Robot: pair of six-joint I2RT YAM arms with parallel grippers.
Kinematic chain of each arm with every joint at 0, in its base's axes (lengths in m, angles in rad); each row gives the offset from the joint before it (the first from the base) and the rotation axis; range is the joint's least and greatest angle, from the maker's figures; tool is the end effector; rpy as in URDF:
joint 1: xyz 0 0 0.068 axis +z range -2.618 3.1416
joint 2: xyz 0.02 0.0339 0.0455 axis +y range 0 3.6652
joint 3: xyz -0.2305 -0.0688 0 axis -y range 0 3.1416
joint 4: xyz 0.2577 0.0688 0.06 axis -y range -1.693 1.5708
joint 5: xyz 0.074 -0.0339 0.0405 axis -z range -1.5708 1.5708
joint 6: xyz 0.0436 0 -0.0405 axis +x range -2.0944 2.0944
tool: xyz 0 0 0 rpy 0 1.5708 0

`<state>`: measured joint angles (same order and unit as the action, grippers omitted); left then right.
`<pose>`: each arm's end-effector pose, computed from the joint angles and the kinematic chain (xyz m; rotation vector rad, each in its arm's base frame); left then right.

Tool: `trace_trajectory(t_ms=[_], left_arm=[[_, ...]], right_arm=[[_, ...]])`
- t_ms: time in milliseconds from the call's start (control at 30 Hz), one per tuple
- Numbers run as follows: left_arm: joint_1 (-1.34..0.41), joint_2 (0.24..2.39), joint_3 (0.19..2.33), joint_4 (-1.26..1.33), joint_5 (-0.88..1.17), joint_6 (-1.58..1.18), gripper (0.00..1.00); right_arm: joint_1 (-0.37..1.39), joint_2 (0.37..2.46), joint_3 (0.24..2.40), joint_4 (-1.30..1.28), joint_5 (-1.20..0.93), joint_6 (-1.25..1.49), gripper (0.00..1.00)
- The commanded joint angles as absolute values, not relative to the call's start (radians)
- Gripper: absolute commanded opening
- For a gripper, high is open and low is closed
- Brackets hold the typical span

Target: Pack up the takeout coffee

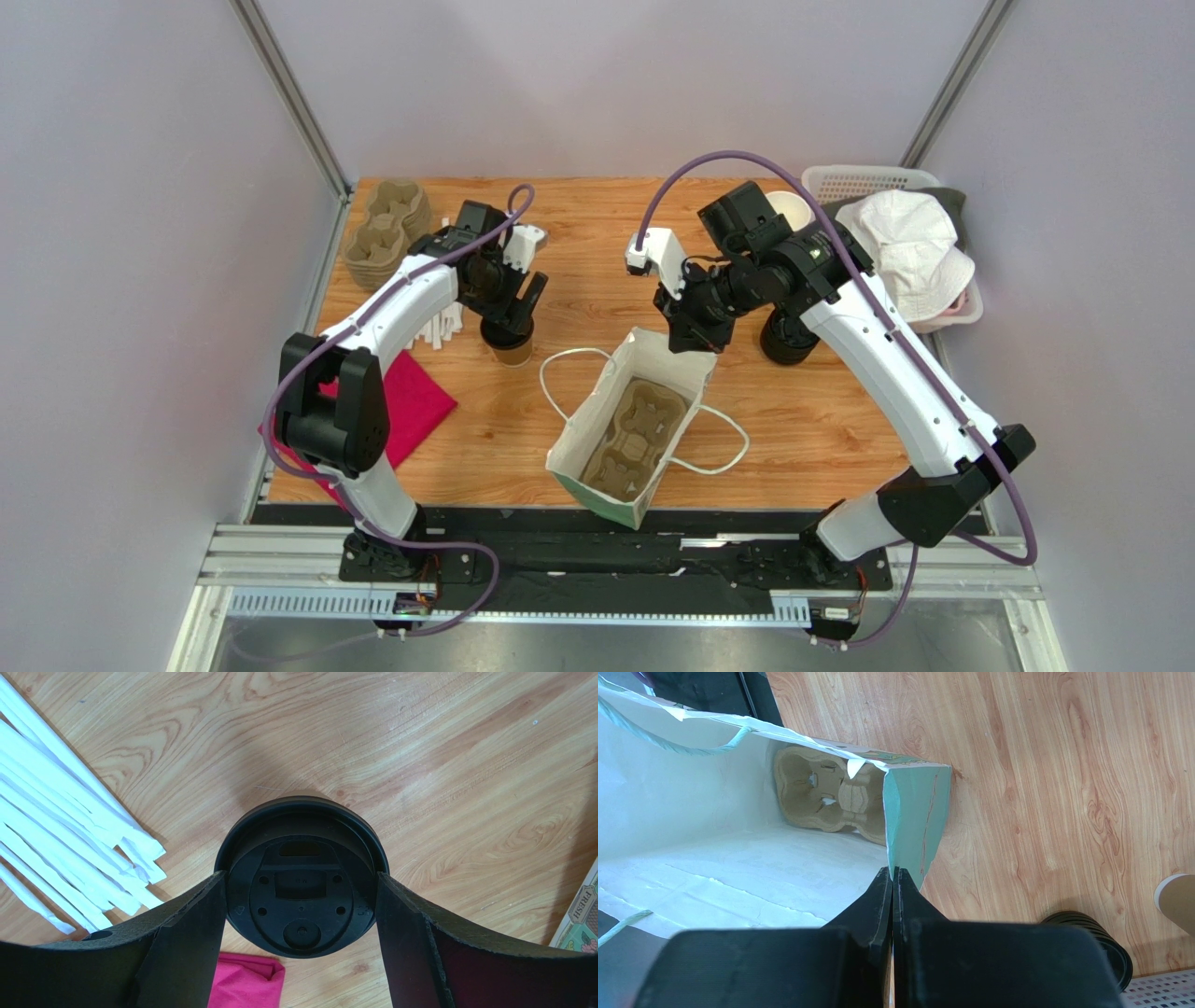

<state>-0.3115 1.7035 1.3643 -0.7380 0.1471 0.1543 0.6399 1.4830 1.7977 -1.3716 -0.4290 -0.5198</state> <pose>0.3493 -0.1192 0.2097 0.6596 2.5676 -0.2471 0.2155 0.1830 0.3810 -1.5445 2.0874 0.6046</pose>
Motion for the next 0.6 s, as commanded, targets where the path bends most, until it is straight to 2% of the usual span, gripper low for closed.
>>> trace_trajectory(t_ms=[0, 133, 567], left_arm=[[-0.307, 1.717, 1.327, -0.719, 0.138, 0.137, 0.78], [-0.307, 1.709, 1.299, -0.718, 0.138, 0.137, 0.75], [-0.308, 1.735, 1.215, -0.71, 0.091, 0.144, 0.77]], right_arm=[[0.638, 1.473, 1.815, -1.394, -0.43, -0.508, 0.0], [0.638, 1.471, 1.813, -1.394, -0.428, -0.508, 0.0], [0.64, 1.474, 1.815, -1.4, -0.425, -0.506, 0.0]])
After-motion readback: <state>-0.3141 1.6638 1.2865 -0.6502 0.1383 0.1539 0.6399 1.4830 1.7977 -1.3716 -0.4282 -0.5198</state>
